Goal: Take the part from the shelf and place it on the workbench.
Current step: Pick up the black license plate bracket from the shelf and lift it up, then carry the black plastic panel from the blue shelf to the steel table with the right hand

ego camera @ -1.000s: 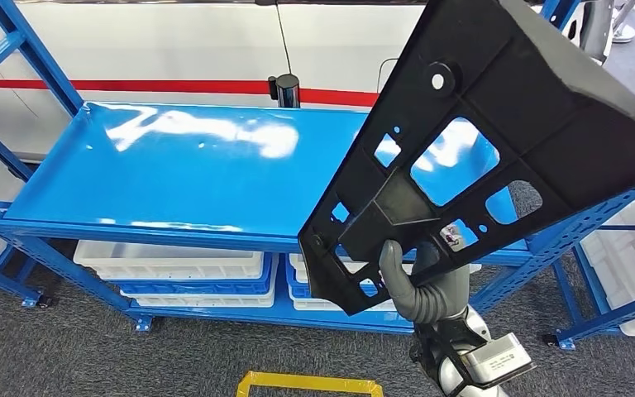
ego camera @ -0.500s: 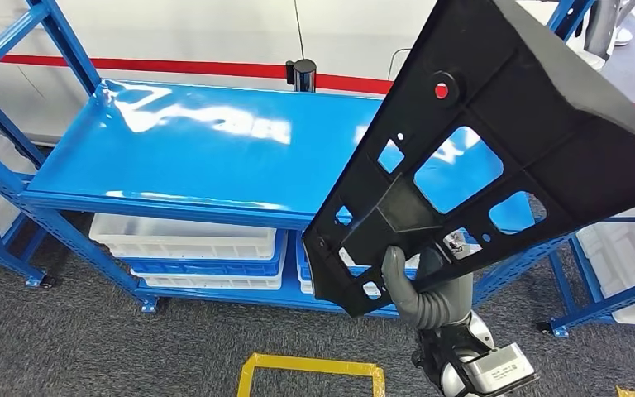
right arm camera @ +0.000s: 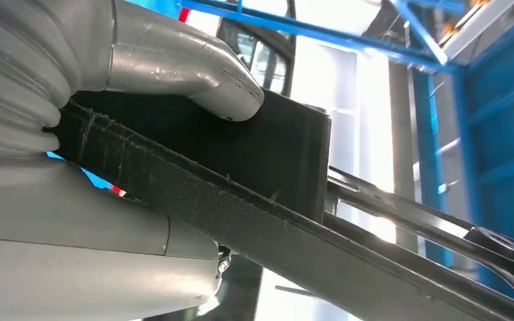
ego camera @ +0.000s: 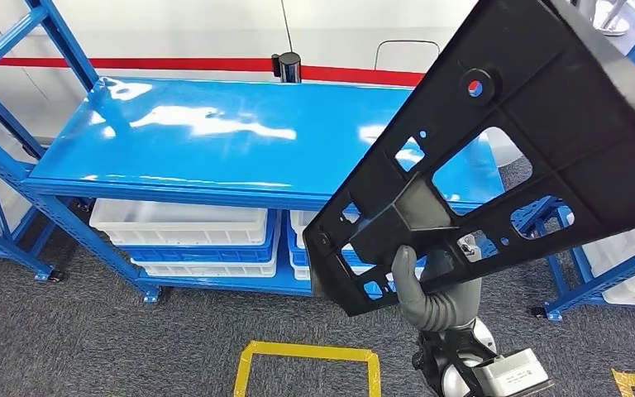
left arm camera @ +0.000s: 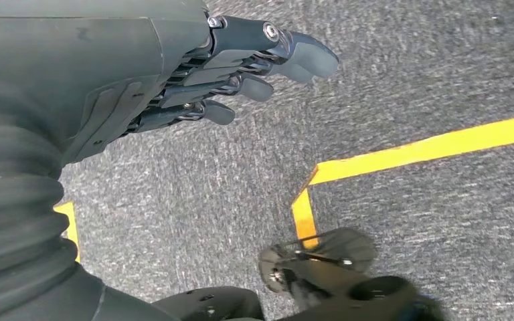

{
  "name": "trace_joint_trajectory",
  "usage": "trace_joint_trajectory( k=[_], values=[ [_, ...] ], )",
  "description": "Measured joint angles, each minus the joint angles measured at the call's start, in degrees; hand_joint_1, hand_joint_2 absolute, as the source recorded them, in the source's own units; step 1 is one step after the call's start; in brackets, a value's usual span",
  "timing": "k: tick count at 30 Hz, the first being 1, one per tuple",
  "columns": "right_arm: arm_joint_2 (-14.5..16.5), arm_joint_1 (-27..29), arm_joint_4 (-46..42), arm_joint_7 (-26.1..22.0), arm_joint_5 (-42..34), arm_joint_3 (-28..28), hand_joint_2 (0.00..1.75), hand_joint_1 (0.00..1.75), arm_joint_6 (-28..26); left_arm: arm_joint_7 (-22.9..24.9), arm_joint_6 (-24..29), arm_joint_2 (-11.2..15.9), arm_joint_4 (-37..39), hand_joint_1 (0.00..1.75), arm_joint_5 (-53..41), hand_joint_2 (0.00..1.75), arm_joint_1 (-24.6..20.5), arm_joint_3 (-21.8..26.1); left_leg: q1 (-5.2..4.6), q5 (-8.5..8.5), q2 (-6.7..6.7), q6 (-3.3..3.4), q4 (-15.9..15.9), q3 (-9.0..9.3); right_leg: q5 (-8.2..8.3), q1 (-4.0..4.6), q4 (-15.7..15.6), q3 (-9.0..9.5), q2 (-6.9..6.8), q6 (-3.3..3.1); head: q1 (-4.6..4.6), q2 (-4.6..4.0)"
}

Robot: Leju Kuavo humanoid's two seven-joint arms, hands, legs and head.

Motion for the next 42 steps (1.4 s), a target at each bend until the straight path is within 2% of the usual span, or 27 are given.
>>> trace_joint_trajectory(
  k=[2,3,4,6,8,10,12,13,14,15,16,18,19,20,22,23,25,27,28,29,30,32,34,36,38,40,42],
  values=[
    [0.53,0.8,-0.11,0.09,0.65,-0.61,1.75,1.66,-1.29,-0.16,0.03,-0.04,0.0,0.0,0.14,1.75,-0.02,0.1,0.17,1.71,-0.11,0.0,-7.58,5.43,0.22,0.06,0.54,-0.6,-0.01,0.36,-0.02,0.0],
    [0.69,1.08,-0.19,0.0,1.35,-0.86,1.75,1.66,-1.74,-0.23,0.03,-0.1,0.01,0.0,0.17,1.75,-0.01,0.18,0.11,2.08,-0.21,0.17,-10.26,7.15,0.36,0.14,0.78,-0.86,-0.02,0.6,0.02,0.0],
    [0.73,1.29,-0.26,-0.21,2.07,-1.02,1.75,1.66,-1.88,-0.28,0.03,-0.16,0.01,0.0,0.18,1.75,0.02,0.27,-0.08,2.04,-0.3,0.4,-11.67,7.86,0.55,0.19,0.96,-1.11,-0.02,0.9,0.02,0.0],
    [0.58,1.79,-0.35,-0.91,3.06,-1.15,1.75,1.66,-1.53,-0.32,0.03,-0.22,0.02,0.0,0.17,1.75,0.08,0.44,-0.5,2.49,-0.33,1.23,-12.0,7.46,1.07,0.11,0.97,-1.53,0.01,1.75,0.06,0.0],
    [0.36,2.5,-0.43,-1.84,3.61,-1.28,1.75,1.66,-1.12,-0.32,0.02,-0.24,0.02,0.0,0.06,1.75,0.04,0.52,-0.57,3.31,-0.13,2.44,-12.36,6.68,0.28,-0.08,1.96,-2.56,0.06,2.21,0.12,0.0],
    [0.25,2.96,-0.64,-2.62,3.95,-1.48,1.75,1.66,-0.95,-0.32,0.01,-0.25,0.01,0.0,-0.06,1.75,-0.03,0.56,-0.53,4.31,0.02,3.49,-12.55,5.49,-3.16,-0.14,6.79,-4.91,0.08,1.81,0.28,0.0],
    [0.16,3.29,-0.8,-3.04,4.15,-1.75,1.75,1.66,-0.8,-0.32,0.01,-0.25,0.0,0.0,-0.08,1.75,-0.04,0.62,-0.62,5.29,0.09,3.85,-12.52,4.07,-6.85,-0.13,14.16,-7.53,0.08,1.5,0.39,0.0],
    [0.1,3.5,-0.81,-3.13,4.24,-1.87,1.75,1.66,-0.7,-0.32,0.01,-0.26,0.0,0.0,-0.08,1.75,-0.03,0.68,-0.65,5.8,0.15,3.84,-12.5,3.37,-7.55,-0.13,16.41,-7.95,0.08,1.72,0.39,0.0],
    [0.03,3.7,-0.81,-3.18,4.34,-1.96,1.75,1.66,-0.6,-0.32,0.01,-0.29,0.0,0.0,-0.08,1.75,-0.02,0.73,-0.67,6.29,0.2,3.79,-12.49,2.71,-7.35,-0.13,16.8,-7.44,0.08,2.13,0.4,0.0],
    [-0.03,3.83,-0.82,-3.23,4.45,-1.99,1.75,1.66,-0.53,-0.32,0.01,-0.33,0.0,0.0,-0.08,1.75,-0.02,0.77,-0.67,6.79,0.23,3.68,-12.48,2.1,-6.38,-0.14,14.95,-5.81,0.07,2.61,0.39,0.0],
    [-0.08,3.9,-0.85,-3.3,4.59,-2.03,1.75,1.66,-0.51,-0.32,0.01,-0.37,0.0,0.0,-0.09,1.75,-0.03,0.79,-0.66,7.29,0.23,3.52,-12.47,1.55,-5.2,-0.14,11.34,-3.2,0.06,2.98,0.4,0.0],
    [-0.12,3.93,-1.02,-3.42,4.8,-2.08,1.75,1.66,-0.48,-0.32,-0.01,-0.43,0.0,0.0,-0.1,1.75,-0.02,0.79,-0.82,8.19,0.2,2.99,-12.45,0.84,-4.13,0.06,3.08,2.57,0.06,2.98,0.33,0.0],
    [-0.12,3.98,-1.13,-3.48,4.88,-2.12,1.75,1.66,-0.48,-0.34,-0.01,-0.46,0.0,0.0,-0.1,1.75,0.0,0.8,-0.89,8.62,0.2,2.67,-12.47,0.72,-4.08,0.21,0.4,4.19,0.07,2.74,0.33,0.0],
    [-0.13,4.02,-1.22,-3.51,4.93,-2.15,1.75,1.66,-0.47,-0.35,-0.02,-0.5,0.0,0.0,-0.1,1.75,0.01,0.8,-0.92,9.03,0.22,2.32,-12.57,0.69,-4.2,0.42,-0.79,4.78,0.11,2.46,0.32,0.0],
    [-0.15,4.09,-1.29,-3.56,5.13,-2.18,1.75,1.66,-0.39,-0.4,-0.04,-0.56,0.0,0.0,-0.13,1.75,0.03,0.84,-0.74,9.62,0.25,1.49,-12.8,0.65,-3.53,0.33,-1.09,4.06,0.15,1.67,0.35,0.0],
    [-0.14,4.08,-1.3,-3.57,5.23,-2.18,1.75,1.66,-0.33,-0.4,-0.07,-0.58,0.0,0.0,-0.15,1.75,0.04,0.85,-0.62,8.91,0.22,1.14,-12.36,0.38,-3.06,0.17,-1.19,3.79,0.12,1.13,0.32,0.0],
    [-0.12,4.12,-1.29,-3.58,5.39,-2.18,1.75,1.66,-0.21,-0.41,-0.09,-0.59,0.01,0.0,-0.17,1.75,0.1,0.87,-0.44,4.6,0.13,0.68,-8.47,-0.88,-1.99,-0.24,-1.45,3.13,0.0,0.03,0.19,0.0],
    [-0.12,4.18,-1.29,-3.58,5.47,-2.17,1.75,1.66,-0.12,-0.41,-0.13,-0.61,0.02,0.0,-0.18,1.75,0.13,0.88,-0.37,-0.65,0.05,0.26,-1.14,-2.71,-1.07,-0.05,-1.35,2.25,-0.08,-0.41,0.11,0.0],
    [-0.12,4.21,-1.29,-3.58,5.54,-2.17,1.75,1.66,-0.06,-0.4,-0.16,-0.62,0.02,0.0,-0.19,1.75,0.13,0.88,-0.31,-1.84,0.02,0.07,1.9,-3.17,-0.65,0.03,-1.26,1.75,-0.1,-0.36,0.14,0.0],
    [-0.12,4.23,-1.29,-3.58,5.64,-2.17,1.75,1.66,0.0,-0.38,-0.32,-0.63,0.02,0.0,-0.2,1.75,0.13,0.89,-0.24,-1.82,0.02,-0.07,3.26,-2.77,-0.25,0.08,-1.11,1.17,-0.09,-0.26,0.13,0.0],
    [-0.12,4.25,-1.29,-3.58,5.79,-2.17,1.75,1.66,0.07,-0.34,-0.62,-0.63,0.02,0.0,-0.21,1.75,0.12,0.89,-0.13,-0.9,0.02,-0.16,2.64,-1.48,0.04,0.08,-0.93,0.65,-0.07,-0.11,0.11,0.0],
    [-0.13,4.25,-1.29,-3.57,6.33,-2.17,1.75,1.66,0.29,-0.03,-2.36,-0.61,0.02,0.0,-0.13,1.75,0.09,0.93,0.16,1.34,-0.02,-0.22,-4.37,3.91,0.39,0.06,-0.37,-0.13,-0.05,0.19,0.09,0.0],
    [-0.15,4.16,-1.28,-3.46,7.07,-2.17,1.75,1.66,0.67,0.91,-5.66,-0.48,0.02,0.0,0.21,1.75,0.08,1.12,0.09,1.87,-0.19,0.05,-10.96,8.07,0.7,0.25,0.3,-0.81,-0.07,0.7,0.15,0.0],
    [-0.15,4.08,-1.22,-3.33,7.86,-2.17,1.75,1.66,1.14,2.43,-9.43,-0.17,0.02,0.0,0.69,1.75,0.12,1.54,-0.37,1.86,-0.3,0.73,-12.48,8.44,1.26,0.34,0.54,-1.41,-0.1,1.55,0.18,0.0],
    [-0.15,4.11,-1.08,-3.23,8.55,-2.21,1.75,1.66,1.47,3.87,-12.26,0.13,0.03,0.0,1.13,1.75,0.21,2.05,-0.41,2.68,-0.09,1.96,-12.8,7.63,1.16,0.21,1.04,-2.31,-0.04,2.25,0.16,0.0],
    [-0.16,4.15,-0.88,-3.16,8.97,-2.31,1.75,1.66,1.65,4.67,-13.95,0.43,0.02,0.0,1.45,1.75,0.26,2.52,-0.3,3.82,0.14,3.26,-13.12,6.44,-1.63,0.12,4.66,-4.36,0.05,2.05,0.37,0.0],
    [-0.16,4.2,-0.61,-3.14,9.16,-2.36,1.75,1.66,1.75,4.89,-14.9,0.75,0.02,0.0,1.62,1.75,0.29,2.93,-0.42,4.87,0.2,3.73,-13.09,4.94,-5.79,0.01,11.78,-7.02,0.09,1.63,0.56,0.0]
  ],
)
